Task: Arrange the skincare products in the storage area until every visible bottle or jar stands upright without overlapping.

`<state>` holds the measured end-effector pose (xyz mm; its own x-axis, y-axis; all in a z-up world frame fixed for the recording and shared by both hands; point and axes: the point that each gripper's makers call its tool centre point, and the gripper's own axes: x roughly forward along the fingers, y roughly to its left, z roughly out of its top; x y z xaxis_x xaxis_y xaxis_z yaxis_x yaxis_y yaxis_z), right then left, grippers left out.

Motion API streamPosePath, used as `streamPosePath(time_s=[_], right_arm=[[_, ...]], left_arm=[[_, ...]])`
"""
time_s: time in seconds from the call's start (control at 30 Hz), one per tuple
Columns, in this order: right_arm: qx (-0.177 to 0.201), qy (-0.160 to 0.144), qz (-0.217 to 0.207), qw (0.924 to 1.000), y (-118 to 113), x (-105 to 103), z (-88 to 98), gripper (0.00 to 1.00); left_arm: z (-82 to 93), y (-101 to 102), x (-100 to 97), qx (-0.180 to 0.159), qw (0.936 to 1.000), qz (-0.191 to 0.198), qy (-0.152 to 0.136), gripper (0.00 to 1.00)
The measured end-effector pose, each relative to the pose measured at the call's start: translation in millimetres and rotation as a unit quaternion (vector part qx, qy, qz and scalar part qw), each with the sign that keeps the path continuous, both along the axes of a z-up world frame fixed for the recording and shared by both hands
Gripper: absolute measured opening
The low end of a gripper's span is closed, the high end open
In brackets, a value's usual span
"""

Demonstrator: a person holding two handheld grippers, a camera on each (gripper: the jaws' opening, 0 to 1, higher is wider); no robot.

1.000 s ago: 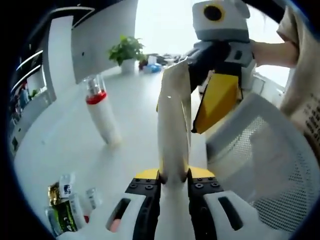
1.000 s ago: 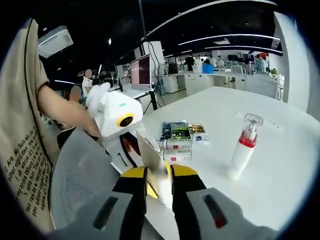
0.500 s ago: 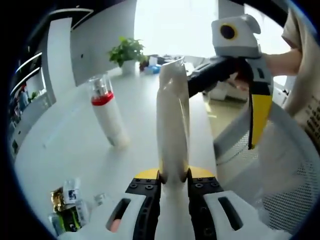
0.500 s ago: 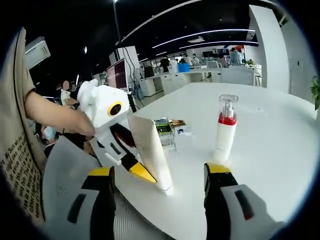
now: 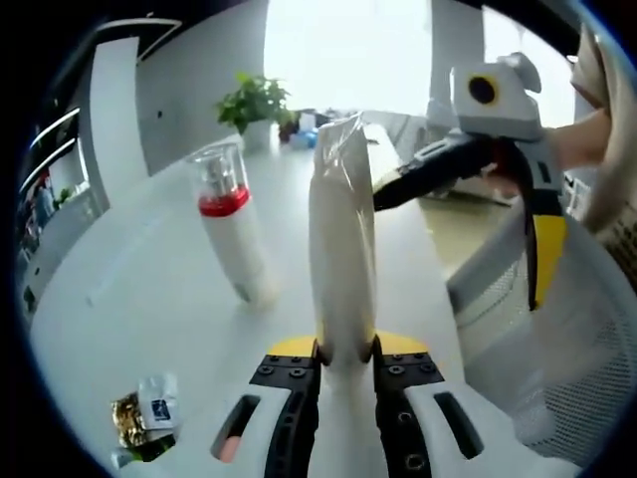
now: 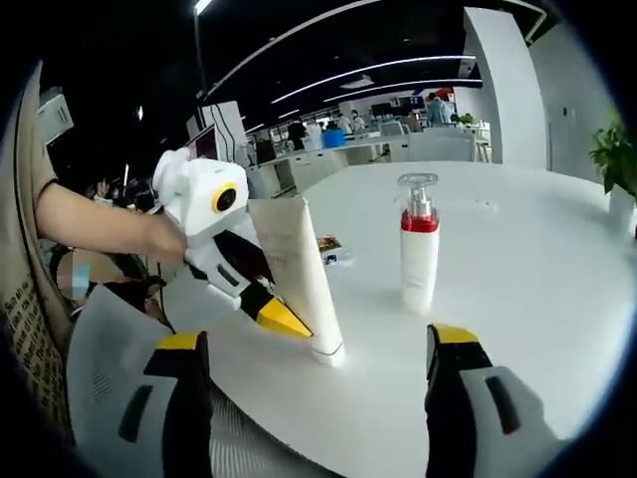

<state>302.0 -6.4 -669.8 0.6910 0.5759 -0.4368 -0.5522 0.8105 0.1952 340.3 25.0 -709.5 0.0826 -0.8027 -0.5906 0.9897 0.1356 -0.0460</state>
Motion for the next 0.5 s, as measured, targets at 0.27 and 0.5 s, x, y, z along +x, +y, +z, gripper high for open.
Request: streamPosePath(time_s=[0.27, 0.5], right_arm=[[-0.011, -0.002, -0.012, 0.9999, -4.2, 1.9, -1.4, 0.92], [-0.010, 0.000, -0.026, 0.9996, -8.8, 4.0, -2.5, 0.93]], left_arm=[[1.6, -5.0, 20.8, -0.015, 0.9998, 0.009, 0.004, 0.16], [3.0, -9.8, 34.8, -0.018, 0.9998, 0.010, 0.000, 0.16]])
